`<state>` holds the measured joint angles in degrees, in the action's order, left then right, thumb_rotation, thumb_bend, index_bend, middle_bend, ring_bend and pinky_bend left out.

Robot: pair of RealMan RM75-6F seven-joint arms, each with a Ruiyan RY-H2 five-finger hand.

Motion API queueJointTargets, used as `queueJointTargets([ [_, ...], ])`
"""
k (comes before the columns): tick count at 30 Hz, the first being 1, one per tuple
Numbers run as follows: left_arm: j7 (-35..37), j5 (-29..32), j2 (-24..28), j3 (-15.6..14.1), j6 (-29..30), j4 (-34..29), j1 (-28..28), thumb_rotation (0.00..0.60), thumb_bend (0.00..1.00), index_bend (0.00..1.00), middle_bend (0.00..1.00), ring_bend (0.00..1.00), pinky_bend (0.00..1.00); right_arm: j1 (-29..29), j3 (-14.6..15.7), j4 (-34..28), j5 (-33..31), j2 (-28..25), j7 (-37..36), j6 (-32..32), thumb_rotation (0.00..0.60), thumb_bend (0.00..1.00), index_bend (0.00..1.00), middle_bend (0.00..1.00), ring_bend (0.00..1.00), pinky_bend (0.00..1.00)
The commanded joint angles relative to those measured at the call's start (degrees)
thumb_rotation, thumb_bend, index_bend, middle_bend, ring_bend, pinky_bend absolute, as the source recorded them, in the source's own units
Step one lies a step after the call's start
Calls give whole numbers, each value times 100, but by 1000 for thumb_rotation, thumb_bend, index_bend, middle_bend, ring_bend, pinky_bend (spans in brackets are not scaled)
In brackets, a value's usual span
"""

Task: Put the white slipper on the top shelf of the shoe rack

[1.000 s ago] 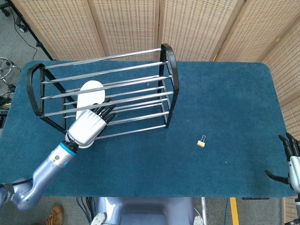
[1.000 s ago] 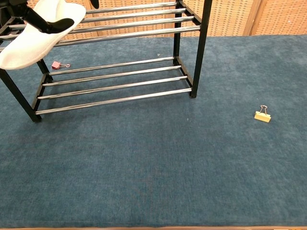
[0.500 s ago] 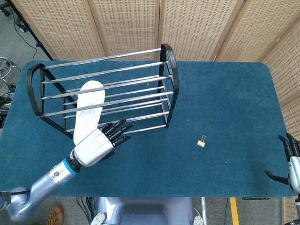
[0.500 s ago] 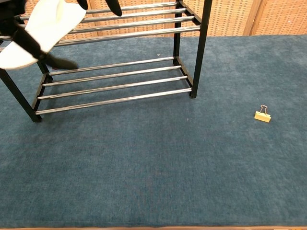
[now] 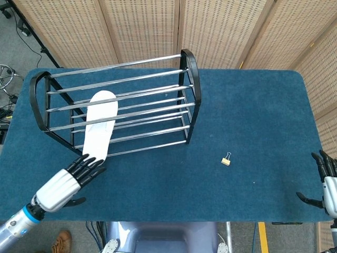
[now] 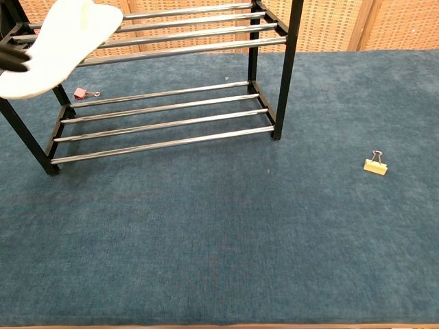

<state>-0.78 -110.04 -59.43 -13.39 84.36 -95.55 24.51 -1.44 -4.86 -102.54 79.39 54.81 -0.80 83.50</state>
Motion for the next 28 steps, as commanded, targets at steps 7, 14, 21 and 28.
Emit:
queueJointTargets([
  [7, 758, 829, 83, -385, 802, 1052, -1352, 600, 0, 0, 0, 0, 0, 4, 44, -27, 83, 20, 67, 11, 600, 0, 0, 0, 0, 0],
  [14, 1356, 1105, -24, -301, 1141, 1726, -1887, 600, 0, 0, 0, 0, 0, 1, 84, -59, 146, 40, 137, 4, 600, 0, 0, 0, 0, 0],
  [21, 1260, 1955, 288, 168, 1089, 1006, -2118, 600, 0, 0, 0, 0, 0, 5, 91, -71, 158, 44, 175, 19, 600, 0, 0, 0, 0, 0],
  [28, 1096, 1929, 262, 624, 1561, 450, -2182, 600, 0, 0, 0, 0, 0, 10, 101, -77, 210, 59, 205, 55, 600, 0, 0, 0, 0, 0],
])
